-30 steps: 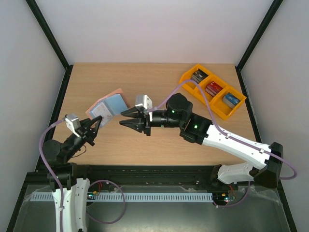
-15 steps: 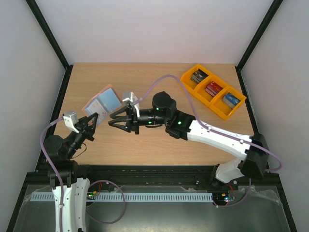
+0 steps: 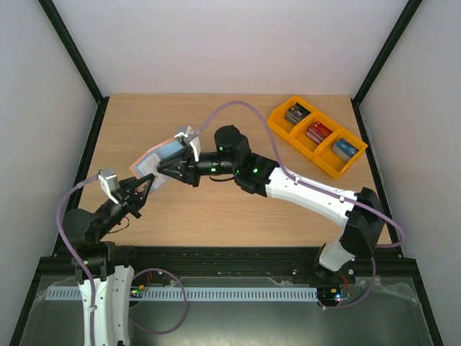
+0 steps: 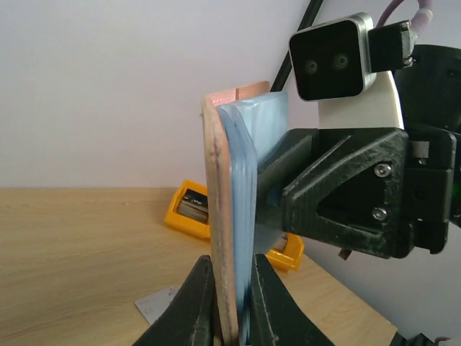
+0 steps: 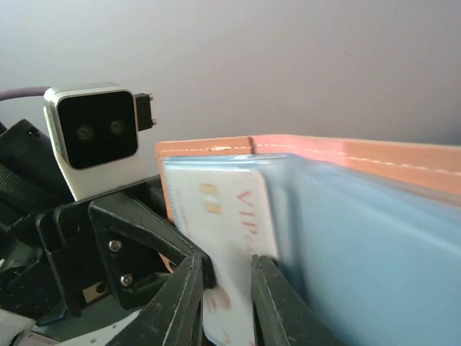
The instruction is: Take the credit cards out of the card holder
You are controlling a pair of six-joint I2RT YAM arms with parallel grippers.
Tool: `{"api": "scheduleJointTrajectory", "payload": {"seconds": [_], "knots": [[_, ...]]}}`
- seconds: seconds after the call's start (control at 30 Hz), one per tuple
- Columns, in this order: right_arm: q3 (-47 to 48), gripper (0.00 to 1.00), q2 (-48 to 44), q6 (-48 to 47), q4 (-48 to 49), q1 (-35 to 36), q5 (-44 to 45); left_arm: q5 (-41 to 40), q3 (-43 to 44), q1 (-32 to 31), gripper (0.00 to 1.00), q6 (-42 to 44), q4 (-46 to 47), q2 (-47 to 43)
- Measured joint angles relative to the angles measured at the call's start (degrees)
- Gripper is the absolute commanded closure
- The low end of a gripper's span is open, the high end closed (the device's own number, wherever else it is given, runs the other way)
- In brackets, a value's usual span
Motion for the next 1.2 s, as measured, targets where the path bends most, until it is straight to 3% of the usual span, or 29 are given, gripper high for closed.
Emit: {"api": "scheduleJointTrajectory", "payload": {"seconds": [0.53, 0.97, 1.1, 1.2], "knots": [[0.04, 0.86, -3.65, -7.63, -9.46, -3.91, -3.26, 8.02, -1.44, 0.37, 0.98, -1.33, 4.83, -1.14], [0.04, 0.82, -4.11, -16.0, -11.26, -2.12, -8.11, 9.49, -1.44, 0.37, 0.98, -0.39, 5.01, -1.66], [0.02, 0.78, -4.72, -18.78, -11.98, -2.12, -9.55, 9.68, -1.42, 0.35, 0.96, 0.72, 5.07, -2.1], [-0.04, 0.66, -4.85, -20.37, -12.35, -1.97, -9.6, 9.88, -1.42, 0.35, 0.93, 2.05, 4.83, -2.19]]}}
